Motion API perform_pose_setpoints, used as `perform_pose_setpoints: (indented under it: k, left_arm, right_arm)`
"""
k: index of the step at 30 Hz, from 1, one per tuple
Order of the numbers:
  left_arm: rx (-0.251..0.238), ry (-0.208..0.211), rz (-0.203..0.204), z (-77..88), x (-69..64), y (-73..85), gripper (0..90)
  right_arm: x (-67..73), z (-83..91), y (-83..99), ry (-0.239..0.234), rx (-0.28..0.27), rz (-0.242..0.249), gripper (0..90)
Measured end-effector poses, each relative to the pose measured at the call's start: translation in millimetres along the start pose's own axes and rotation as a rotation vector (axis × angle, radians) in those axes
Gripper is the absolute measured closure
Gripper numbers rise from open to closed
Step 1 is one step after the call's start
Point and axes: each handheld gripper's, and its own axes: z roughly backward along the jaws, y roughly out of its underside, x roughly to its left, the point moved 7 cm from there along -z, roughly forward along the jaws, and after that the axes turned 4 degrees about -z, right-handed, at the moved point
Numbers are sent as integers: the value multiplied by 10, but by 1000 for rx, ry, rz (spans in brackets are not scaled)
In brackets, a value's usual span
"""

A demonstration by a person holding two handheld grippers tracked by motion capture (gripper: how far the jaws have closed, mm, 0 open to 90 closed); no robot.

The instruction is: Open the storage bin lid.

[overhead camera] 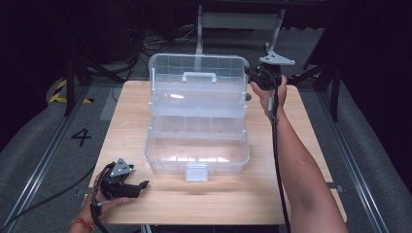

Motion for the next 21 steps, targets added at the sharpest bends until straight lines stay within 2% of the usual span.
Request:
perform_pose_setpoints:
  k: [16, 21]
  left_arm:
    - [-2, 1, -2, -3, 1, -1, 167]
    - [-1, 1, -2, -2, 2, -1, 167]
  right_arm:
    - [-50, -112, 50, 19, 8, -4, 801]
    - [-59, -158, 56, 23, 26, -16, 800]
